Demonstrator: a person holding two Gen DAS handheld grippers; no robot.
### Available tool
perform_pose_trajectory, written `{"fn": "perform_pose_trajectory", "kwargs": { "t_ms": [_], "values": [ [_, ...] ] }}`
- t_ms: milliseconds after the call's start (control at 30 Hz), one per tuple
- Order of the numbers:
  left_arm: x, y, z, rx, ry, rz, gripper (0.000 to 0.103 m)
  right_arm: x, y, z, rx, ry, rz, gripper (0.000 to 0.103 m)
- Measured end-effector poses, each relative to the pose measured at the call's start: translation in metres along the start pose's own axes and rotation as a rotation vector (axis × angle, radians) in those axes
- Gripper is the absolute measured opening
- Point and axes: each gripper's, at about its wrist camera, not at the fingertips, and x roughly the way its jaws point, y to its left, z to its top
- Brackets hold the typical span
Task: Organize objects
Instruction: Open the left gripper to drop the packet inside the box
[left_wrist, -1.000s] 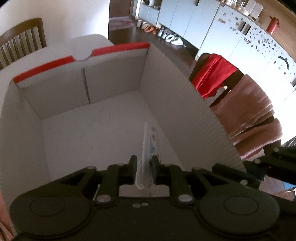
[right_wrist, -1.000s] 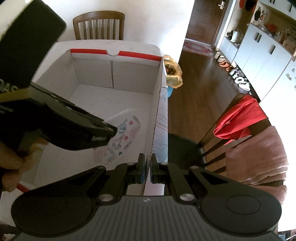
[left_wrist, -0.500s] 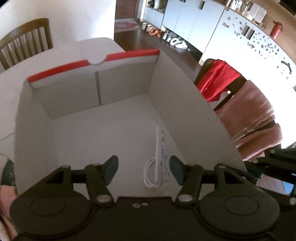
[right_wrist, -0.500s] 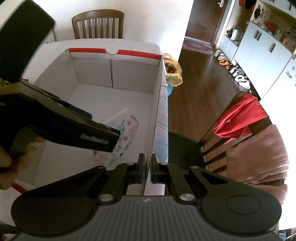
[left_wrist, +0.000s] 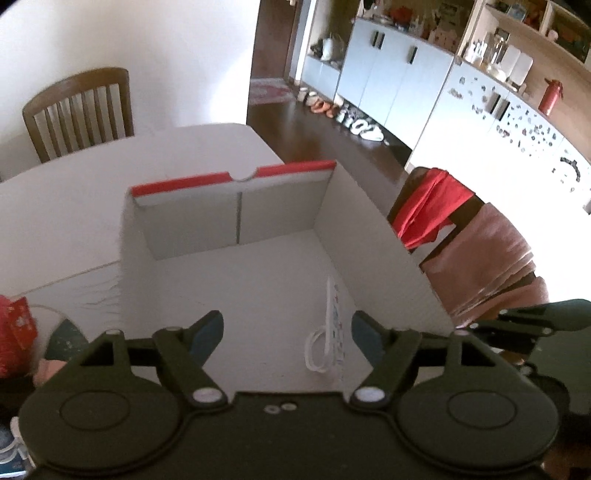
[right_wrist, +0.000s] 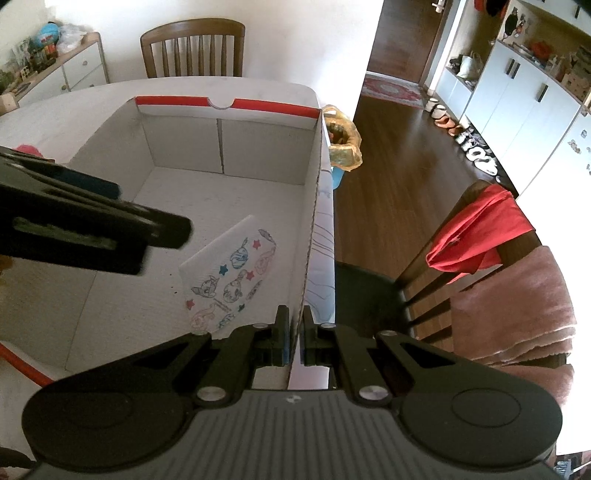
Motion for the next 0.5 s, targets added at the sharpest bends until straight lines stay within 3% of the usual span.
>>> {"fn": "perform_pose_trajectory", "kwargs": {
  "t_ms": [500],
  "values": [
    [-0.064, 0.052, -0.024, -0.111, -0.128, 0.086, 0.101, 0.001, -0.001, 0.002, -0.008, 0.012, 0.000, 0.005]
  ]
}}
